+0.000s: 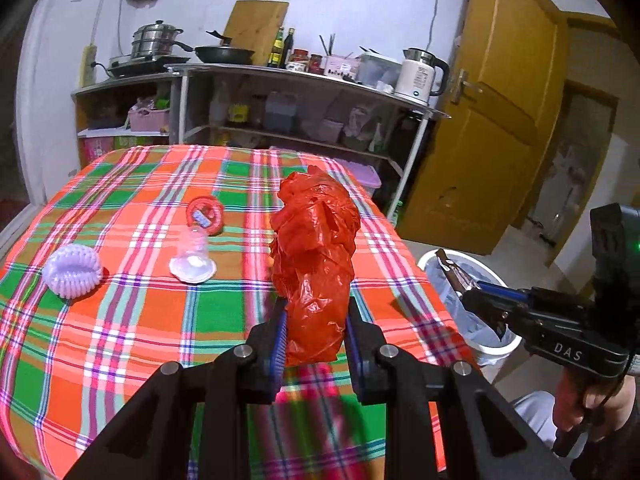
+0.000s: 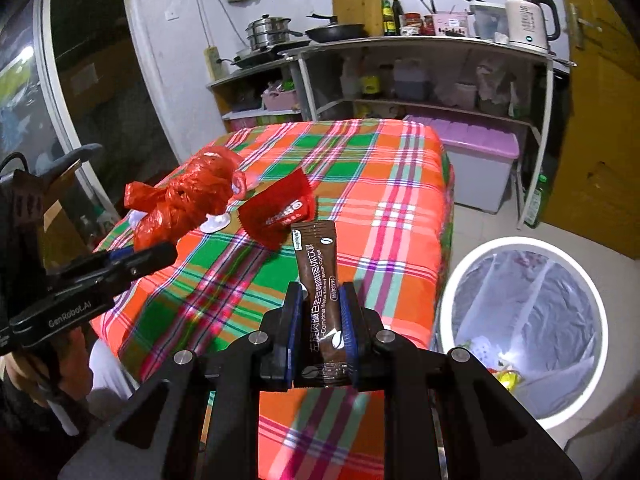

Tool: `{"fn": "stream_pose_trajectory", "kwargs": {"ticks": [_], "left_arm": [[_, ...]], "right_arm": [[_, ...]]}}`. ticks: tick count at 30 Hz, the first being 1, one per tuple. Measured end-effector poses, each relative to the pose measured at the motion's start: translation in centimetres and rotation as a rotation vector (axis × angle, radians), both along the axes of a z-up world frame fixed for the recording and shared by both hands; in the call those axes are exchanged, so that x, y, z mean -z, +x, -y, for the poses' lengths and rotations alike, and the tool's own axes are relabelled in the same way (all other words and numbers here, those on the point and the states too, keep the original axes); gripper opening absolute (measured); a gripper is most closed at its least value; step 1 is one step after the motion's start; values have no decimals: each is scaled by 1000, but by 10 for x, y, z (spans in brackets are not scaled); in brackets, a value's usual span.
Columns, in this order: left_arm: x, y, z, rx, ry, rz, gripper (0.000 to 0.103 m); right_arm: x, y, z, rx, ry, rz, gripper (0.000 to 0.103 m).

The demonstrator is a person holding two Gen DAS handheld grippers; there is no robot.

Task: Collect trash
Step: 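Carry the red bag and brown packet over the trash bin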

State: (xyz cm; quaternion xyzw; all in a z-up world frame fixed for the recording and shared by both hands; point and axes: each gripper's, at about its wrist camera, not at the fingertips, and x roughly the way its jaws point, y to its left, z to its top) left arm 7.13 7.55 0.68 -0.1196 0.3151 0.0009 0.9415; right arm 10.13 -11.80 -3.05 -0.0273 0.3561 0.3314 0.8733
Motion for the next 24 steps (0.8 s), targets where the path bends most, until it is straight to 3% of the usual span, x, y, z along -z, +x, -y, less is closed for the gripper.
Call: {"fn": "stream_pose_trajectory", "kwargs": {"ticks": [24], "left_arm": [[-1, 32, 85, 184, 25, -22, 26]], "right_arm": [[0, 4, 77, 169, 47, -2, 20]]}}
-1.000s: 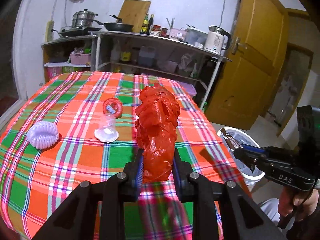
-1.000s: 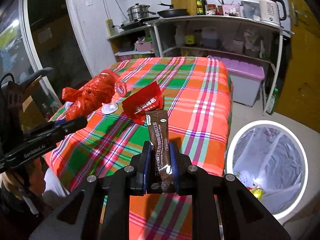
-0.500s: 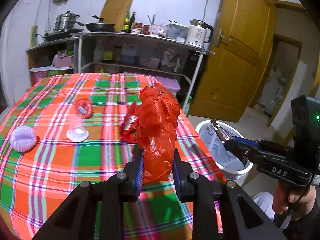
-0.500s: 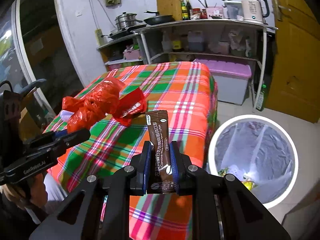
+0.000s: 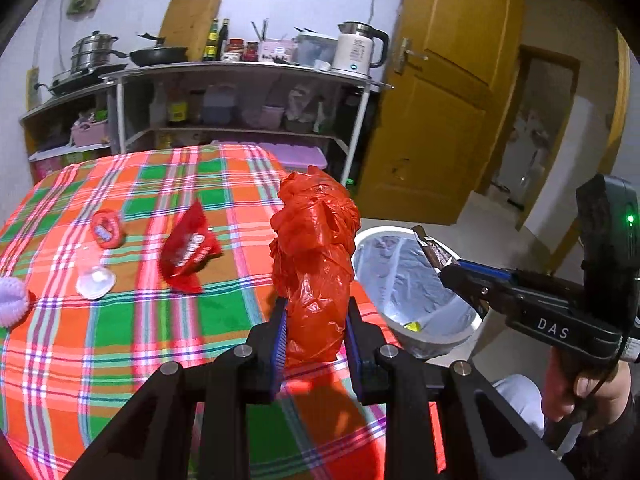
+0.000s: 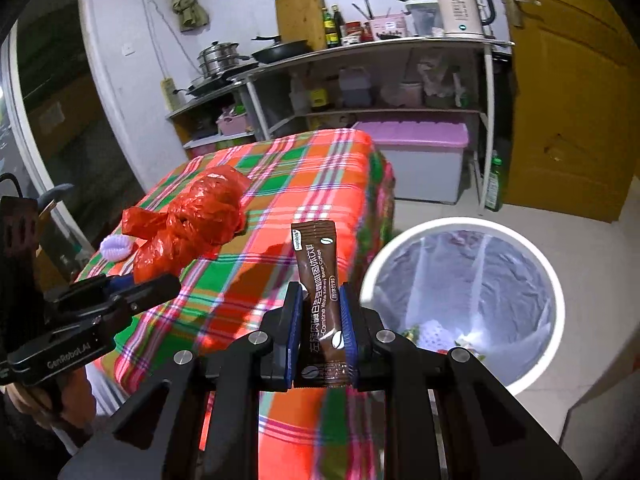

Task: Collect trash
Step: 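Carry the red bag and brown packet over the trash bin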

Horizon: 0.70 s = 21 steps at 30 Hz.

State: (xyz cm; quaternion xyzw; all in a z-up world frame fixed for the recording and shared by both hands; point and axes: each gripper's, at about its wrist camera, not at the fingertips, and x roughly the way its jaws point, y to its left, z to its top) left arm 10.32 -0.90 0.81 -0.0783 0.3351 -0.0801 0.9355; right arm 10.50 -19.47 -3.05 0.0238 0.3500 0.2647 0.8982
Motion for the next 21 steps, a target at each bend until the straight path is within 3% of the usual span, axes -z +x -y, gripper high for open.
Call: {"fn": "stream_pose_trajectory", "kwargs": {"ticks": [21], "left_arm": [[18, 50, 73, 147, 23, -64, 26]], "right_arm": [[25, 20, 75, 169, 18, -54, 20]]}}
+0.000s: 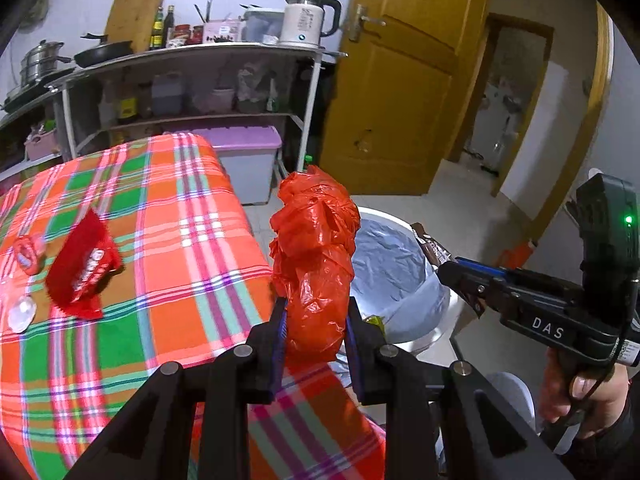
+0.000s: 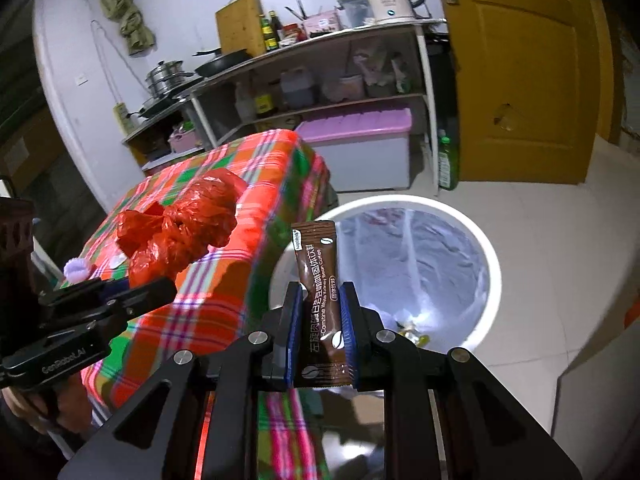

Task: Collect trash
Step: 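Carry the red bag and brown packet over the trash bin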

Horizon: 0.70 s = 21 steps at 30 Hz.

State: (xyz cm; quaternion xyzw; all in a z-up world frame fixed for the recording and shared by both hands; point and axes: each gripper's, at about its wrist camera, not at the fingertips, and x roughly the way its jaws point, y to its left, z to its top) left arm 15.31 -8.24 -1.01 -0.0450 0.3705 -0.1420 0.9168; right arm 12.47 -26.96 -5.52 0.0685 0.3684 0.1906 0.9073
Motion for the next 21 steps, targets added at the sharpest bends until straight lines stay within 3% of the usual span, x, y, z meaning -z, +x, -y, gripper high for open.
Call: {"fn": "stream_pose_trajectory", "kwargs": {"ticks": [21], "left_arm": [[42, 51, 48, 96, 46, -162, 27]], "right_arm": [[51, 36, 24, 59, -17, -150, 21]]}}
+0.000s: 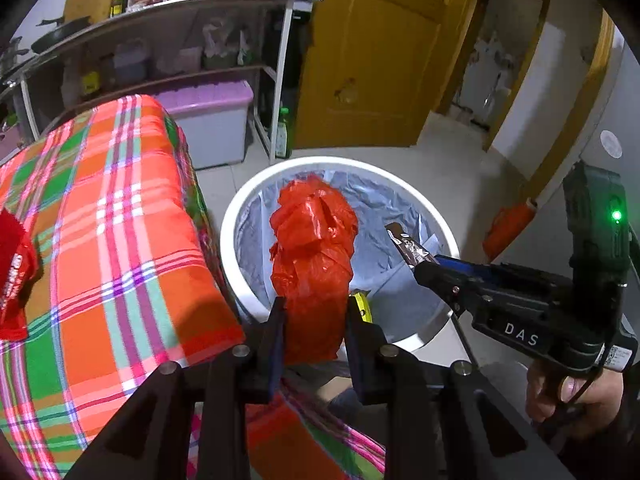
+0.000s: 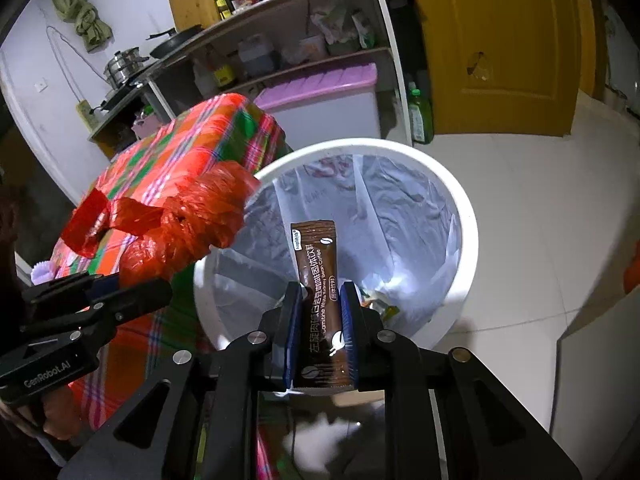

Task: Collect trash
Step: 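Carry the red bag and brown packet over the trash bin, then open the left tool over the bin while the right tool releases the brown packet, then move both open tools back over the table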

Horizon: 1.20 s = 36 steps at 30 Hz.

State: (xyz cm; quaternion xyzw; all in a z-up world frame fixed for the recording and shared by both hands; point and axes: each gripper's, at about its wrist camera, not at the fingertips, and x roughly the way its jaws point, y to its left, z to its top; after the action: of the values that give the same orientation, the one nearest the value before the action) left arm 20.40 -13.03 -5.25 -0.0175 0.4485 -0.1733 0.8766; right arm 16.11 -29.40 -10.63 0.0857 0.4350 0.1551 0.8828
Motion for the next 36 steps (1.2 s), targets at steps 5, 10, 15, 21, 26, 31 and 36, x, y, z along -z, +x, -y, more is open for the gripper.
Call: {"fn": "stream_pose_trajectory", "kwargs": {"ticks": [5, 10, 15, 21, 26, 31, 36], "left_arm": [[9, 6, 5, 1, 10, -29, 28], [13, 10, 5, -3, 4, -46, 30], [9, 8, 1, -3, -24, -31, 35], [-2, -1, -9, -21, -53, -5, 35], [-17, -18, -20, -37, -74, 39, 35], [-38, -40, -35, -62, -88, 106, 35], [-57, -61, -51, -94, -92, 166, 35]], "right_arm": [[7, 3, 0, 6, -23, -19, 30], [9, 2, 2, 5, -20, -21, 41], [1, -2, 1, 7, -20, -3, 41], [-15, -11, -1, 6, -27, 30, 41], [-33, -25, -9, -13, -27, 72, 41], [-56, -40, -23, -50, -27, 127, 41], [-75, -57, -41, -93, -34, 179, 41]]}}
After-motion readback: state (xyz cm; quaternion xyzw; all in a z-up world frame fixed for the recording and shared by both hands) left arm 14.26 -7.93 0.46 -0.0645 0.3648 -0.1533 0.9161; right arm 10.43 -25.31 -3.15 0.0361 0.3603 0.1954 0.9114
